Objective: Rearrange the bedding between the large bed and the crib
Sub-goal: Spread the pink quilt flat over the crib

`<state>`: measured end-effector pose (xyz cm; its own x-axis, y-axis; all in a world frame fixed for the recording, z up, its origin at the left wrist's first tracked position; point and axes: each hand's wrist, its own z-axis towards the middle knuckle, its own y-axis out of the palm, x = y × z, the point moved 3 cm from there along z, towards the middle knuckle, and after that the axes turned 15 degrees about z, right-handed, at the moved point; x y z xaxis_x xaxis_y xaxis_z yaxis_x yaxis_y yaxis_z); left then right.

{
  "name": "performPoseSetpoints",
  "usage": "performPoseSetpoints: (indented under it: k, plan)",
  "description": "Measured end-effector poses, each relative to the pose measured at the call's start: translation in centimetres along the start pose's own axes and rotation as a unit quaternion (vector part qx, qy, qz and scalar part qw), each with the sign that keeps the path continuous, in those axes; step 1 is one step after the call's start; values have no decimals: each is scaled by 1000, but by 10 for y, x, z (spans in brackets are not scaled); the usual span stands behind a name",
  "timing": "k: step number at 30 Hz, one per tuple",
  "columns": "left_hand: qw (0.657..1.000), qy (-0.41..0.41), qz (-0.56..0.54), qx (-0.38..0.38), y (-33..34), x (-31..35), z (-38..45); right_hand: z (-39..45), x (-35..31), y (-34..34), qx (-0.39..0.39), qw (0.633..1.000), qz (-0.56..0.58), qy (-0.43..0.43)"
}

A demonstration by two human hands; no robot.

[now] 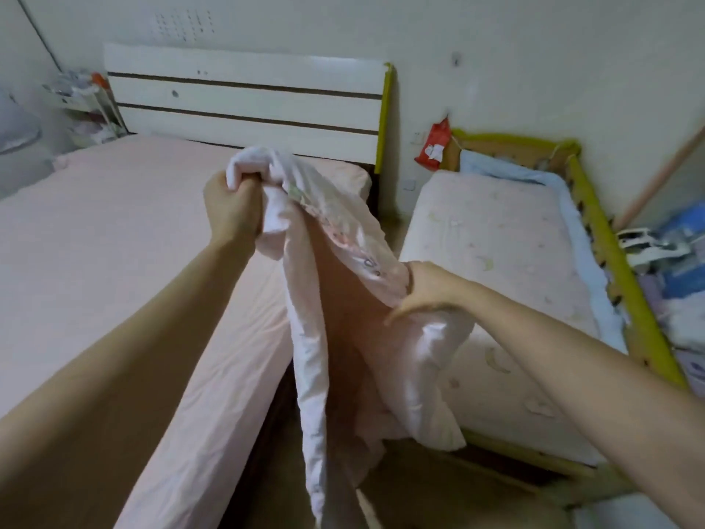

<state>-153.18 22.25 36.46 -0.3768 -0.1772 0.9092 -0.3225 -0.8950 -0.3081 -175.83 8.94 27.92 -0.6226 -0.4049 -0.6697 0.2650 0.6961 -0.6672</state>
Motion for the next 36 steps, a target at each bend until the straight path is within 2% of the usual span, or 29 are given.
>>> performPoseSetpoints:
  k: [2, 3, 6, 7, 9, 11, 13, 15, 17, 20, 21, 22, 23, 25, 26, 27, 30, 31, 33, 34, 35, 36]
  plan:
    - [998, 39, 35, -45, 4, -4, -5, -13, 1, 8, -28, 985, -157, 71]
    - [993, 65, 62, -71, 5, -10, -11, -22, 1, 11, -14, 973, -206, 105]
    - [949, 201, 193, -147, -5, -31, -29, -67, 9, 34, 84, 943, -237, 217]
    - [922, 246, 252, -161, -6, -35, -33, -76, 10, 33, 110, 936, -239, 234]
    - [832, 349, 373, -218, -19, -37, -40, -108, 2, 41, 150, 917, -256, 267]
    - [753, 431, 430, -250, -26, -29, -48, -141, -20, 40, 202, 901, -278, 267]
    - [724, 477, 437, -238, -26, -8, -53, -167, -46, 20, 293, 872, -314, 235]
    - [722, 498, 430, -212, -25, 18, -52, -181, -73, -7, 377, 841, -327, 209]
    - [745, 509, 394, -175, -27, 54, -48, -201, -107, -40, 464, 807, -311, 194]
    - [836, 453, 287, -115, -28, 81, -42, -218, -136, -69, 583, 747, -288, 138]
    - [868, 411, 250, -121, -28, 76, -42, -220, -137, -66, 597, 741, -281, 127]
    - [885, 374, 239, -142, -27, 66, -45, -220, -133, -57, 592, 748, -270, 129]
    - [878, 360, 267, -171, -24, 52, -51, -219, -124, -44, 570, 765, -265, 142]
    - [798, 395, 397, -221, -22, 30, -57, -223, -102, -30, 529, 792, -250, 176]
    - [769, 416, 432, -220, -22, 34, -53, -229, -97, -38, 537, 788, -235, 186]
    - [774, 433, 413, -209, -22, 49, -47, -235, -99, -52, 558, 778, -220, 184]
    - [839, 441, 278, -158, -17, 102, -29, -240, -123, -94, 654, 716, -224, 94]
    - [843, 433, 279, -156, -14, 108, -36, -235, -126, -91, 660, 715, -218, 75]
    - [810, 429, 342, -207, -8, 77, -72, -215, -110, -51, 596, 771, -206, 85]
    - [781, 432, 377, -249, -8, 56, -90, -209, -92, -25, 547, 803, -209, 109]
    - [764, 432, 392, -276, -12, 45, -98, -209, -76, -10, 513, 823, -198, 139]
    - [768, 434, 381, -276, -13, 45, -95, -213, -70, -12, 525, 817, -182, 152]
